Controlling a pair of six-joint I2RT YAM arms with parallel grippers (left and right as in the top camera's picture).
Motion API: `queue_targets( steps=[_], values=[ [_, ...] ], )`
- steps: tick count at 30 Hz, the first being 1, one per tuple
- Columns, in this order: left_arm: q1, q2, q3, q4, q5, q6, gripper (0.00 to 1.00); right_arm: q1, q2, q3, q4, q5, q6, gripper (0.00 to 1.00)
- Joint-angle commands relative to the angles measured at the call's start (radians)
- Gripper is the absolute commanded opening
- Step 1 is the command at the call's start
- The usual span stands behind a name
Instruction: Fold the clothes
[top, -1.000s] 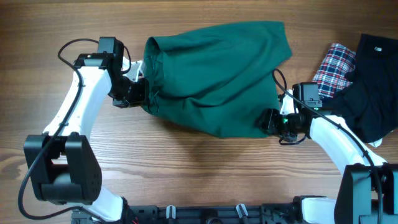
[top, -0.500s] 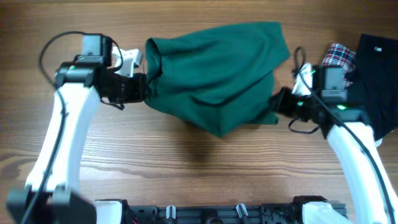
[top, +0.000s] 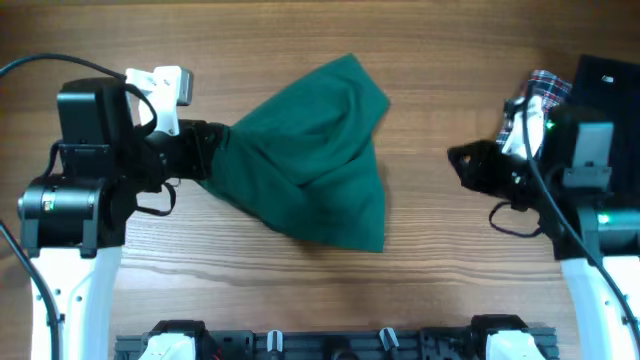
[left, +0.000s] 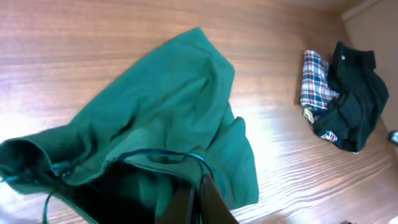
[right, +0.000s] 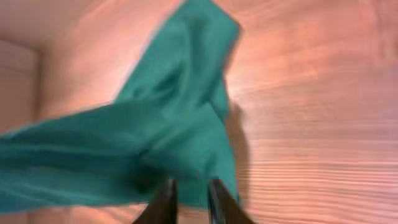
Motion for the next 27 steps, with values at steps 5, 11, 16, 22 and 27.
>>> queue_targets(
  steps=[5, 11, 16, 22, 27],
  values=[
    [0.005, 0.099, 0.016, -0.008, -0.013, -0.020, 0.04, 0.002, 0.221, -0.271, 0.085, -0.232, -0.240, 0.41],
    [0.005, 0.113, 0.016, -0.013, -0.014, -0.019, 0.04, 0.003, 0.362, -0.415, 0.187, -0.395, -0.376, 0.63],
    [0.005, 0.113, 0.016, -0.013, -0.018, -0.019, 0.04, 0.054, 0.379, -0.465, 0.226, -0.404, -0.425, 0.75],
    [0.005, 0.113, 0.016, -0.014, -0.021, -0.019, 0.04, 0.133, 0.380, -0.511, 0.386, -0.404, -0.316, 0.85],
    [0.005, 0.113, 0.016, -0.014, -0.020, -0.019, 0.04, 0.188, 0.380, -0.512, 0.449, -0.397, -0.264, 0.85]
  ],
)
